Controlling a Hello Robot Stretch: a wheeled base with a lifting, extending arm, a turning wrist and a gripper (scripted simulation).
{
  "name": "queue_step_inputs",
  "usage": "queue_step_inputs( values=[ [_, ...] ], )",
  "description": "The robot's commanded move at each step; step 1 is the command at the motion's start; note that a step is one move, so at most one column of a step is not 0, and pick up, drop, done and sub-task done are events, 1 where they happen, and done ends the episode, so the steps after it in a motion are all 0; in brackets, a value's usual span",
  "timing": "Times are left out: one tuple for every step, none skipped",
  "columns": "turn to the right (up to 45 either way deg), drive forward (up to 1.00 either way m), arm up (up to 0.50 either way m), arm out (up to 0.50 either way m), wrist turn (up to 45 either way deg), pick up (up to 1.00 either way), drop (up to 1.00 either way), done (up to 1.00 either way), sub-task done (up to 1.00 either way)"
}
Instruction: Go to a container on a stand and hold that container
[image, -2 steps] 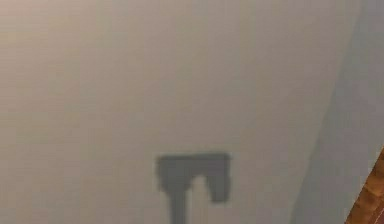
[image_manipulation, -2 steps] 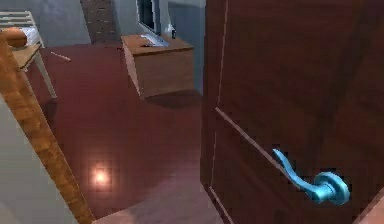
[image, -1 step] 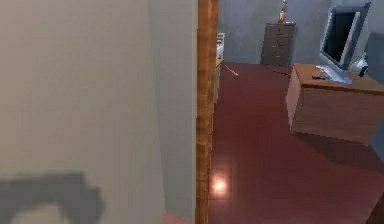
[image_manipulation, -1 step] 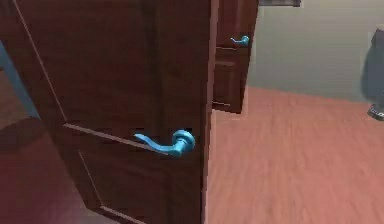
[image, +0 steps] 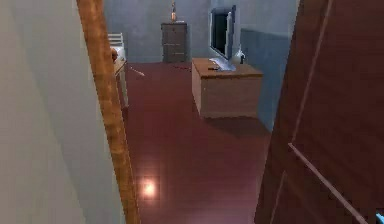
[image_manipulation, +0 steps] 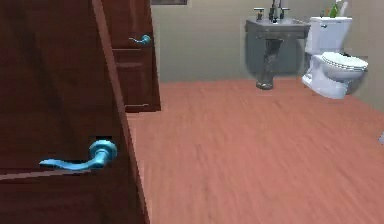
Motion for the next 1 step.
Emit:
queue_step_inputs(
  values=[
    [0.0,1.0,0.0,0.0,0.0,0.0,0.0,0.0,0.0]
  ],
)
